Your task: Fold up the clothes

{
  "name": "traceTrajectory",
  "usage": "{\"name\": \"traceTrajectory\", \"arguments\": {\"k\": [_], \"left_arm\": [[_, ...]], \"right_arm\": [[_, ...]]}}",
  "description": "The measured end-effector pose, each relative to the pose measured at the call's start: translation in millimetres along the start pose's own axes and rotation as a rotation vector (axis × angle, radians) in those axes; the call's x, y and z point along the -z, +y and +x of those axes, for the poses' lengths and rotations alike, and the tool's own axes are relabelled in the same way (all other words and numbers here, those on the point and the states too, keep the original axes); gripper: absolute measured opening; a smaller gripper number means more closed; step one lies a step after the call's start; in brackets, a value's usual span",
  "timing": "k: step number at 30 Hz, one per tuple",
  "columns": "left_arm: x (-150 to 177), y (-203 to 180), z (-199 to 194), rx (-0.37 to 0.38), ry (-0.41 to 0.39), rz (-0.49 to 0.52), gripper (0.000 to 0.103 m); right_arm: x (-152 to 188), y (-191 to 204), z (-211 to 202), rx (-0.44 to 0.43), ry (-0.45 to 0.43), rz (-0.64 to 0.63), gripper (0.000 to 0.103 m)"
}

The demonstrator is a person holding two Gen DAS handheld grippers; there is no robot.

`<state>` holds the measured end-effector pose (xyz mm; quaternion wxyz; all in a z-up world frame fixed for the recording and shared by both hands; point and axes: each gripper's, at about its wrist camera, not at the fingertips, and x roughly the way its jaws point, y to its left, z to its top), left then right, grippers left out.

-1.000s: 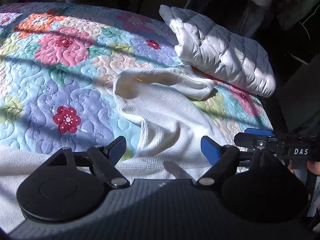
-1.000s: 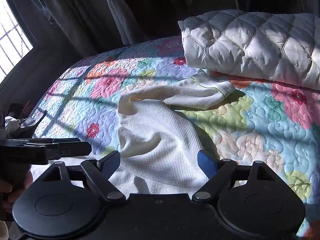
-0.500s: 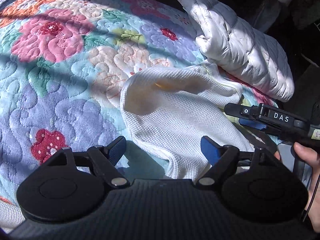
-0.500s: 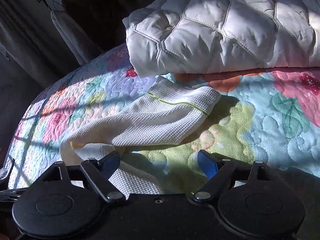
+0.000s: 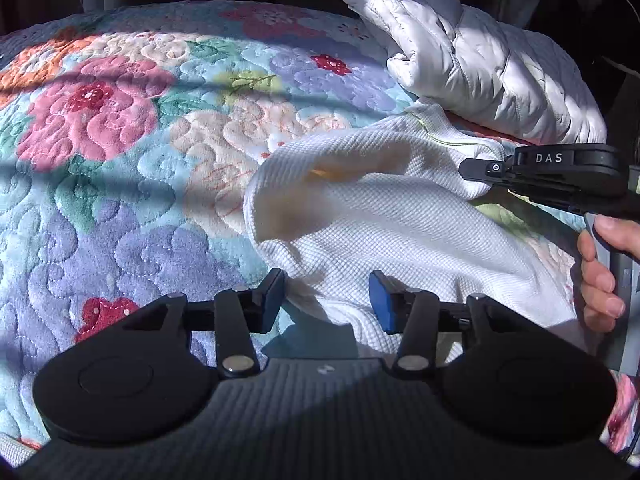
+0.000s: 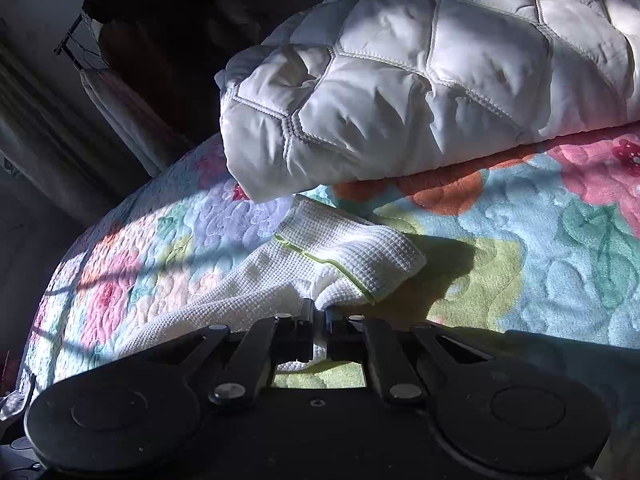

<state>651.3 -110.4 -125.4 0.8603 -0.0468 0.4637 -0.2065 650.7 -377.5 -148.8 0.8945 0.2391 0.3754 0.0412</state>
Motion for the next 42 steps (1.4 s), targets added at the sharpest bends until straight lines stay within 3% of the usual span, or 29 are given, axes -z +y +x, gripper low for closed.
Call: {"name": "traceTrajectory", "arguments": {"k": [5,7,11,16,18,22,25,27,30,32,35,38,41,42], "left_arm": [[13.1,1.9,-25.1,0.082,-0.012,-0.12,0.046],[20.2,1.1,-38.7,0.129,-0.014,-0.184,0.051],[35.6,-3.8,-69.1,0.212,-0.018,-0.28,0.051],[55.7,-36.3,-132.3,0.203,-0.07,-0.217,0.051],[62.7,-49.5,-162.3,0.201,-0.078,-0.184,0.053],[97.0,-90.3,-224.3,0.076,-0.121,-0.015,0.069],[142.1,-109.9,-260.0,0.003,-0.108,0.068,0.07],[173.2,-110.5,-271.2,0.06,-0.066,0.015,0.07],[212.6,-99.6,-270.7,0.178,-0.001,-0.138,0.07],[236.8,-95.1,-261.9,0.207,0.028,-0.23,0.07],[260.5,-95.2,-259.6,0.194,0.082,-0.3,0.07],[272.4,-97.9,-281.2,0.159,0.077,-0.274,0.07],[283.0,-96.8,-297.3,0.077,0.022,-0.258,0.078],[286.6,-95.6,-294.7,0.067,0.036,-0.267,0.078]], "right_arm": [[-3.4,15.7,-37.8,-0.081,-0.029,-0.075,0.006],[-2.0,24.4,-62.2,-0.128,-0.034,-0.087,0.006],[15.0,42.6,-119.6,-0.215,-0.044,-0.111,0.006],[35.5,72.8,-196.5,-0.329,-0.052,-0.152,0.006],[42.8,85.5,-224.5,-0.351,-0.018,-0.164,0.006],[64.5,104.4,-282.2,-0.387,0.061,-0.157,0.006],[102.0,100.9,-328.9,-0.439,0.052,-0.147,0.006],[138.3,90.6,-350.3,-0.4,0.029,-0.157,0.006],[191.7,79.6,-360.0,-0.253,0.017,-0.225,0.006],[214.5,68.2,-354.3,-0.249,0.037,-0.212,0.006],[237.4,60.2,-352.3,-0.206,0.044,-0.231,0.006],[243.7,69.8,-380.6,-0.147,-0.008,-0.31,0.006],[246.7,72.6,-403.3,-0.195,0.001,-0.363,0.013],[249.6,71.9,-404.5,-0.201,0.022,-0.377,0.023]]}}
